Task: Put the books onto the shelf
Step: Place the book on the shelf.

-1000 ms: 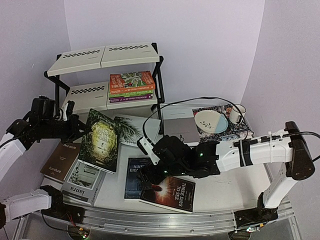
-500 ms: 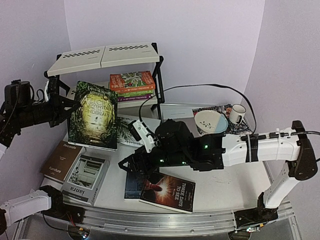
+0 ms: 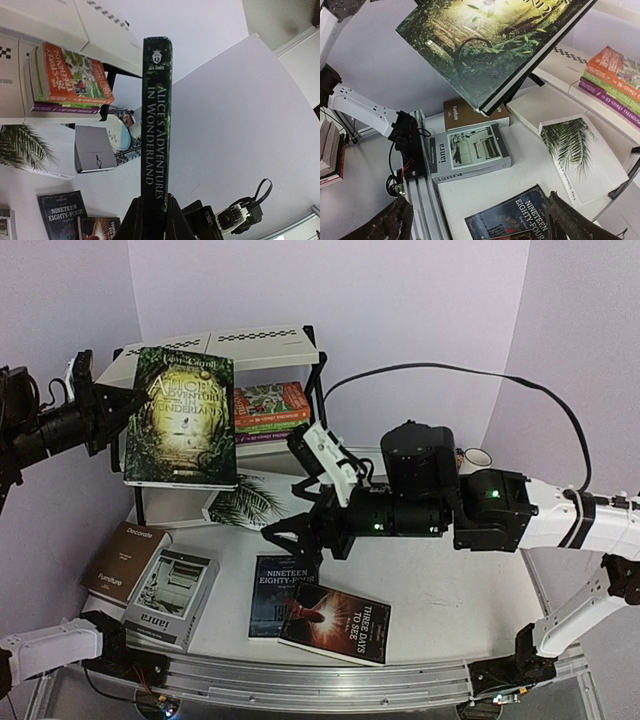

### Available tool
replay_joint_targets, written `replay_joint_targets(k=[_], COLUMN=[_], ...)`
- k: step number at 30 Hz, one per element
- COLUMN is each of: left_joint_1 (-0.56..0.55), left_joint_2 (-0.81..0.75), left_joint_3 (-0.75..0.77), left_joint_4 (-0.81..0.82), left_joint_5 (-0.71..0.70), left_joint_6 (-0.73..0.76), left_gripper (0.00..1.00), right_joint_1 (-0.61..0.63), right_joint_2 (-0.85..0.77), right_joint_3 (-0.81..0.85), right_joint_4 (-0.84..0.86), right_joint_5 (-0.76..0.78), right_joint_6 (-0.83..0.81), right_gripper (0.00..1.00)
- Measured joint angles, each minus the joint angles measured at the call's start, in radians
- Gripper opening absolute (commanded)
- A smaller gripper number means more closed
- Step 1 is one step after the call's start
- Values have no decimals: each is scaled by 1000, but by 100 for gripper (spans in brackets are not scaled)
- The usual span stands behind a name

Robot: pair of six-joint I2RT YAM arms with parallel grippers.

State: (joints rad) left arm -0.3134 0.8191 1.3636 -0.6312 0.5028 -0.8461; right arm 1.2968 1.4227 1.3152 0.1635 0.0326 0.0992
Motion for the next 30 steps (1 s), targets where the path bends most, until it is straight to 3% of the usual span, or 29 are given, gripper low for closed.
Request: replay_joint_targets(k=[12, 19, 30], left_joint_1=[-2, -2, -2], left_joint_2=[184, 235, 309], left_joint_3=[117, -17, -28], left_joint_4=[220, 479, 639], left_joint_5=[-136, -250, -435], left_joint_6=[-122, -264, -360], left_gripper=[0, 0, 0], right_joint_1=[0, 0, 0], right_joint_2=[0, 0, 110], right_joint_3=[149, 158, 345], right_joint_4=[-46, -75, -88], right_joint_5=[75, 145, 304], right_joint_6=[-111, -148, -281], right_gripper=[92, 91, 90])
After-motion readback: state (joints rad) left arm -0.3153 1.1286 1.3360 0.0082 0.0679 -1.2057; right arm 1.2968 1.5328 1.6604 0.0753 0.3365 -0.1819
